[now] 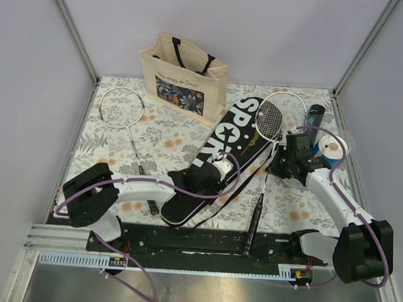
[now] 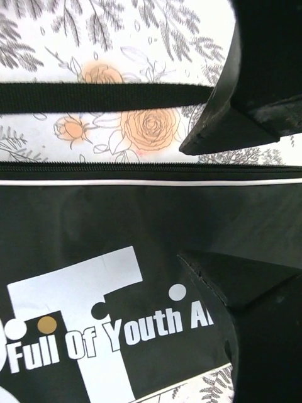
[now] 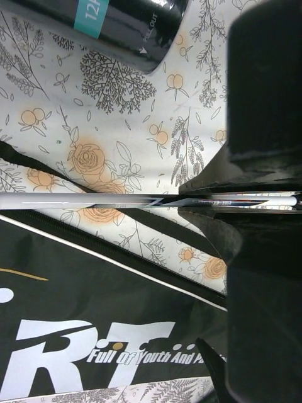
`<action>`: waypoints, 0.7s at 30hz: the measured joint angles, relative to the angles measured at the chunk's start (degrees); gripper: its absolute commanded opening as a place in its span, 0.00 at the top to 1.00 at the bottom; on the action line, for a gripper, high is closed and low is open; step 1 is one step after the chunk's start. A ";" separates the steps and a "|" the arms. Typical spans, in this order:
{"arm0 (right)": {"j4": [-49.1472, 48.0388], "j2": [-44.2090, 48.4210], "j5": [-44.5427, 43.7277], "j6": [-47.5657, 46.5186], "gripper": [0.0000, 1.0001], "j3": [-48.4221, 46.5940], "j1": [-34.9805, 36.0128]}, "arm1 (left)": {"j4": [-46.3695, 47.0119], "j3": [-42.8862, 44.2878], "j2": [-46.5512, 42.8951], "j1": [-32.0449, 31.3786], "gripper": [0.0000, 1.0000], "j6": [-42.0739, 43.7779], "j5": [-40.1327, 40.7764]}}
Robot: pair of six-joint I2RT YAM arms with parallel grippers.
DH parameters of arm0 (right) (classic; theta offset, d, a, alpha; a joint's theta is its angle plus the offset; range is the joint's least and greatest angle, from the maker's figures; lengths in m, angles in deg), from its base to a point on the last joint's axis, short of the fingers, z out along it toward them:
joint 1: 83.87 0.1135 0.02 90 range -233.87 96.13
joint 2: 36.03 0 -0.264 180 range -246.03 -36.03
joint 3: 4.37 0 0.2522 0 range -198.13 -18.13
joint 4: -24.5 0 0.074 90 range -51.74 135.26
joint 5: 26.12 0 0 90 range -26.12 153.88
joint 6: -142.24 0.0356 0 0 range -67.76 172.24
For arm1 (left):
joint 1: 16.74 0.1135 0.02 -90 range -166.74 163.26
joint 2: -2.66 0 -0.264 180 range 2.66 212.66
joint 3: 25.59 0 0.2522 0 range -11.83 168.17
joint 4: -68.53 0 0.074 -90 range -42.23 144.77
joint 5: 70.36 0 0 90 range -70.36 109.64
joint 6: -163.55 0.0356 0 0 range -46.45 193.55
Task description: Pack up the badminton gear
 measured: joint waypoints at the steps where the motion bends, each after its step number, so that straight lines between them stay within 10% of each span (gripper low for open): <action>1: 0.04 0.42 0.00 -0.11 1.00 0.26 -0.28 | 0.31 0.02 0.76 -0.13 0.36 0.07 0.33; 8: 0.04 1.66 0.00 -0.63 1.00 0.44 -1.33 | 0.46 0.59 5.57 -1.62 0.48 0.44 3.41; 15: 0.04 2.67 -0.02 -1.05 1.00 0.66 -1.55 | 1.70 1.33 6.38 -2.67 1.00 0.57 6.54; 21: 0.13 3.54 -1.05 -1.05 1.00 0.66 -1.70 | -1.22 2.75 5.38 -2.71 0.90 -0.02 7.13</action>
